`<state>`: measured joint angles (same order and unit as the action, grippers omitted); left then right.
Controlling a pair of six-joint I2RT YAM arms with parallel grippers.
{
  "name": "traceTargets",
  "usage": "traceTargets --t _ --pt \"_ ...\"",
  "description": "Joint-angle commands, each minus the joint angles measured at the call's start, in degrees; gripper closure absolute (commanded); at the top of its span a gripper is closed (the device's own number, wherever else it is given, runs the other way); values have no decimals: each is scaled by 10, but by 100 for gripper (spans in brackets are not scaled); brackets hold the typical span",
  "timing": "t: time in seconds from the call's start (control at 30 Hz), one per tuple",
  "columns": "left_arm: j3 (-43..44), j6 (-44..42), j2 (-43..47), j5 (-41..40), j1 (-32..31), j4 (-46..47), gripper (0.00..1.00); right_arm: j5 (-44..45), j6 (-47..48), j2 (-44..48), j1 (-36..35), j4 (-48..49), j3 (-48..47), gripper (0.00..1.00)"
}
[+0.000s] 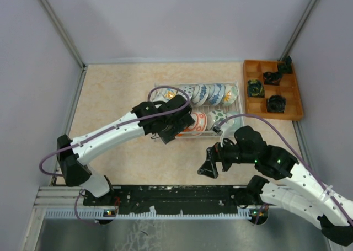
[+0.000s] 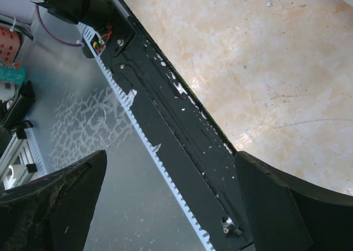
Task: Load the bowls into the dish rack
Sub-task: Reset both arms
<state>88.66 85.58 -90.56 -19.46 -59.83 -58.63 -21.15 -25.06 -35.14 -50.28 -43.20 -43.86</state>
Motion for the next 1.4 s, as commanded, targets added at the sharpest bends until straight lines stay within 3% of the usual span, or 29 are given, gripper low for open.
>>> traceTargets --t 0.0,1.37 --pt "-9 30 26 -13 -7 -30 1 -11 7 -1 -7 15 -1 1" --pt "-43 50 62 -25 -20 -32 1 -6 5 -1 -7 16 3 1"
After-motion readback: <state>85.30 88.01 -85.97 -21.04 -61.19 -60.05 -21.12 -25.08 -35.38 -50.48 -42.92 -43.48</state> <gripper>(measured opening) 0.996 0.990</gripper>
